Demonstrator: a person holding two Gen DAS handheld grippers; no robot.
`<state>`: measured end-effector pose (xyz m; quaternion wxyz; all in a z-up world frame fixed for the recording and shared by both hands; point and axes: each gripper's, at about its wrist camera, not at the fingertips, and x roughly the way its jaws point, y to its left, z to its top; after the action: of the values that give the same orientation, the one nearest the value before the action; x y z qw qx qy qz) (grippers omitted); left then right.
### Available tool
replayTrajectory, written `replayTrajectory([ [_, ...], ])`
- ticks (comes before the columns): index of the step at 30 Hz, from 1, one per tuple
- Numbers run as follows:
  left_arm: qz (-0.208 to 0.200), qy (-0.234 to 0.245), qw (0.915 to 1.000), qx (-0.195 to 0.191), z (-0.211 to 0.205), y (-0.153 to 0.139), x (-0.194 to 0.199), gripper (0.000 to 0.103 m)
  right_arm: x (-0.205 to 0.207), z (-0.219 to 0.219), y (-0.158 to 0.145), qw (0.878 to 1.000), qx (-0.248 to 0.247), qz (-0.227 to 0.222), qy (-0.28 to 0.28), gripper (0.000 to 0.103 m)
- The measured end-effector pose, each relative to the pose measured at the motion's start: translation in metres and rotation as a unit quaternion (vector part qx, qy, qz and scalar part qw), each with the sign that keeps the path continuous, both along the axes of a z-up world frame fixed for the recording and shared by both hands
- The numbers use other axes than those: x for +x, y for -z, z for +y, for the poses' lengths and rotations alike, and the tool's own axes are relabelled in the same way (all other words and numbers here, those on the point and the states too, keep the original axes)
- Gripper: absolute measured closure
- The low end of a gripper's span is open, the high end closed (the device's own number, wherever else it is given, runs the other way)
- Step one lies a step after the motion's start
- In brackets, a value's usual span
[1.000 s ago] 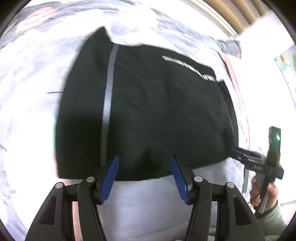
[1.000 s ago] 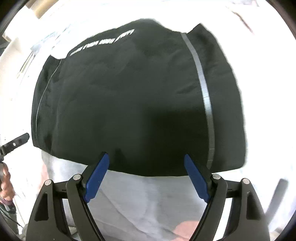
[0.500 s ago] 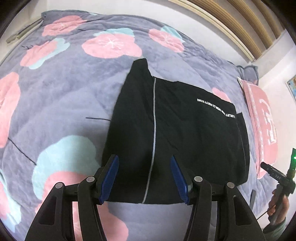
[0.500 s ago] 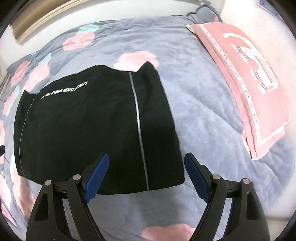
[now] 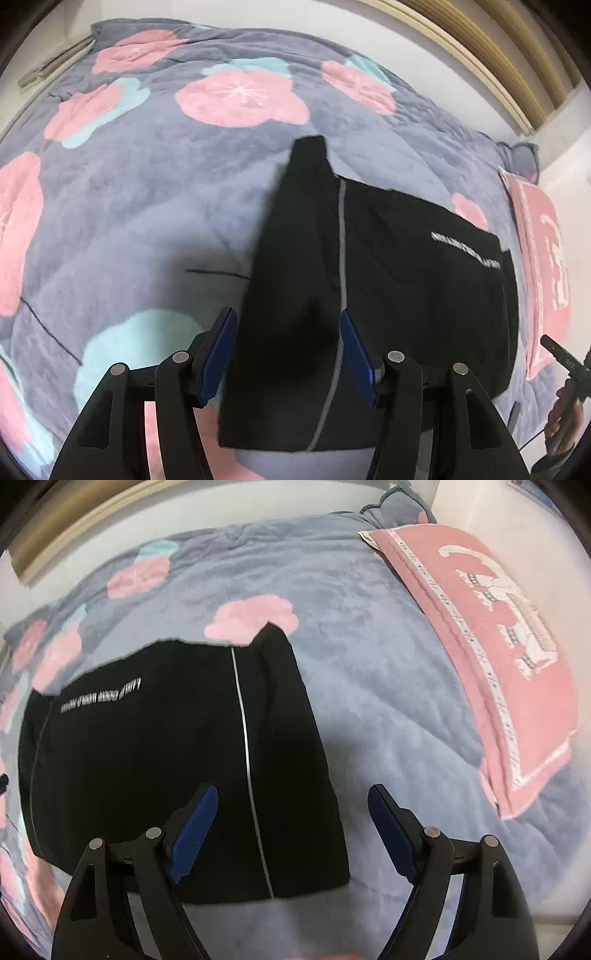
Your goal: Fold large clothes
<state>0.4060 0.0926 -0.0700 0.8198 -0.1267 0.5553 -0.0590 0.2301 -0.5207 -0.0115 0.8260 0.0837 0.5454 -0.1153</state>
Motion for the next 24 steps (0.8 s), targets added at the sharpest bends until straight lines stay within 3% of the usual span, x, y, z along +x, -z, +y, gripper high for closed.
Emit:
replayTrajectory([
  [7, 0.006, -0.049, 0.9975, -0.051, 0.045, 0.007, 0.024, 0.039, 0.032, -0.046, 0.022, 0.996, 0.087, -0.009, -0.003, 0.018],
  [12, 0.052, -0.023, 0.9897, -0.131, 0.057, 0.035, 0.041, 0.037, 0.046, -0.064, 0.052, 0.986, 0.167, 0.002, -0.014, 0.018],
  [16, 0.076, -0.010, 0.9863, -0.146, 0.053, 0.056, 0.049, 0.037, 0.055, -0.070, 0.076, 0.981, 0.194, 0.018, -0.018, 0.018],
  [24, 0.099, 0.017, 0.9698, -0.223, 0.038, 0.079, 0.063, 0.037, 0.071, -0.071, 0.109, 0.966, 0.252, 0.031, -0.040, 0.018],
])
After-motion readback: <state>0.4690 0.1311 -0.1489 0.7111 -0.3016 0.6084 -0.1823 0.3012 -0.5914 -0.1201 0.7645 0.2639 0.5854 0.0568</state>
